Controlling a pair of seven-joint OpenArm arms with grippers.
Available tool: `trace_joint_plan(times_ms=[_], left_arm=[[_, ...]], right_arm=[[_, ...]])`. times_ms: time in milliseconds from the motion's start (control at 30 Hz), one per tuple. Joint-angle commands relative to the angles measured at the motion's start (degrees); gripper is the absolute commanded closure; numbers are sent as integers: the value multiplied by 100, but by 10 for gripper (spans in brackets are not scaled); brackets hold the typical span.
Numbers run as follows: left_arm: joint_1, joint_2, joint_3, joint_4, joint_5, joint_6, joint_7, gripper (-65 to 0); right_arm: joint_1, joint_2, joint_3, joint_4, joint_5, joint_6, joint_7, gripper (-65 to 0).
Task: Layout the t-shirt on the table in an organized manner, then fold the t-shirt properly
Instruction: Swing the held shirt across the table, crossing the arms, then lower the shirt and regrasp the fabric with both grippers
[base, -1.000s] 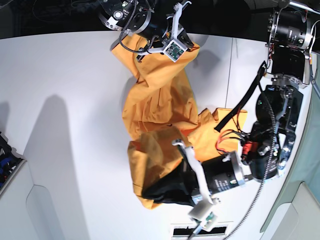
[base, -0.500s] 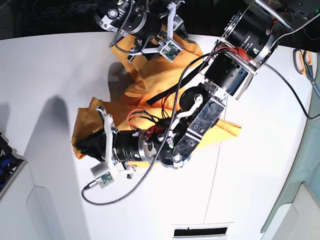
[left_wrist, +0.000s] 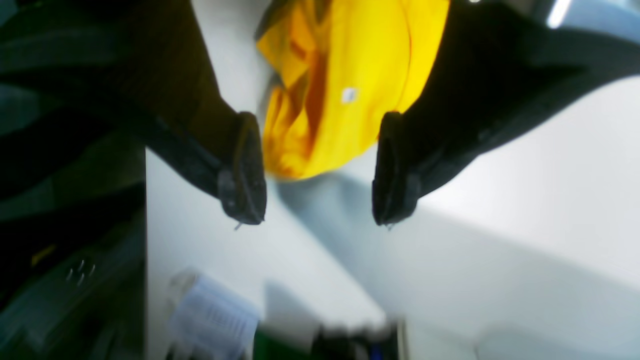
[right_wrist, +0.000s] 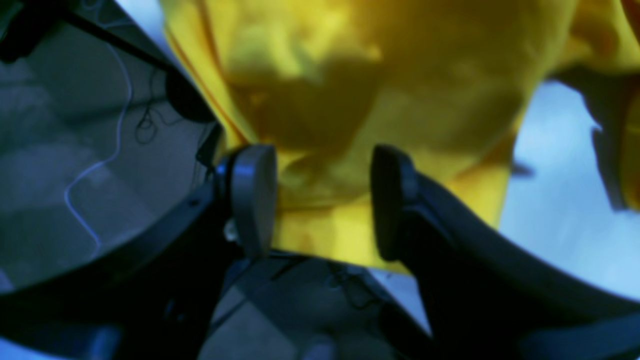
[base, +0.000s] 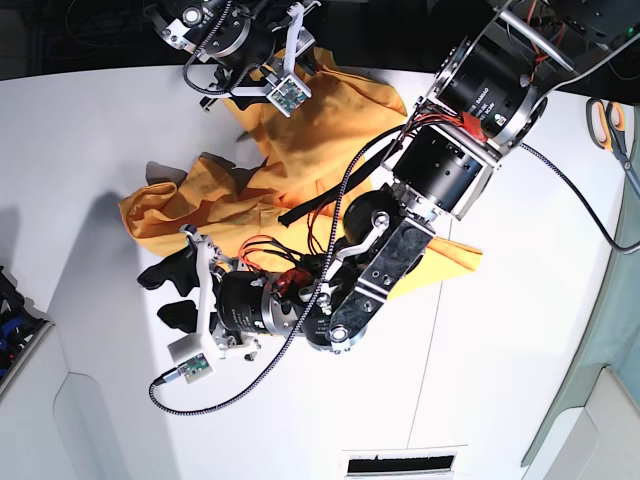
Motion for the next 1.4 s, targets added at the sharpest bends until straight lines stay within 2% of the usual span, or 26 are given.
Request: trace_joint_plan(times_ms=[0, 100, 200, 300, 433, 567, 767, 900, 967, 1133, 1367], left_arm=[[-229, 61, -111, 109, -144, -26, -94, -373], [-251, 59, -535, 192, -457, -151, 195, -373], [-247, -37, -1056, 330, -940, -211, 710, -373], [-212, -348, -1257, 345, -1405, -211, 977, -373], [-37, -883, -1257, 345, -1530, -211, 977, -373], [267, -1381, -1257, 348, -1976, -211, 977, -373], [778, -1862, -1296, 481, -1969, -211, 953, -372], [1056, -1937, -1912, 636, -1976, -211, 925, -372], [1178, -1939, -2343, 682, -2127, -211, 979, -372], [1491, -1954, -3023, 691, -2435, -211, 1622, -372], [2210, -2308, -3132, 691, -2887, -211, 1600, -372]], right_arm=[[15, -17, 76, 98, 133, 0, 155, -305], [37, -33, 341, 118, 354, 2, 308, -305], [63, -50, 623, 216, 496, 2, 466, -305], [125, -50, 920, 422, 693, 0, 501, -305], [463, -50, 1276, 485, 791, 2, 544, -305], [1051, -50, 1349, 282, 785, 44, 603, -306], [2127, -129, 907, -975, 101, 90, 710, -306], [2605, -122, 254, -1508, -284, 90, 715, -306], [2743, -122, -70, -1554, -452, 61, 723, -306], [2938, -125, -575, -1574, -551, 72, 713, -306], [3106, -109, -737, -2028, -850, 120, 741, -306]])
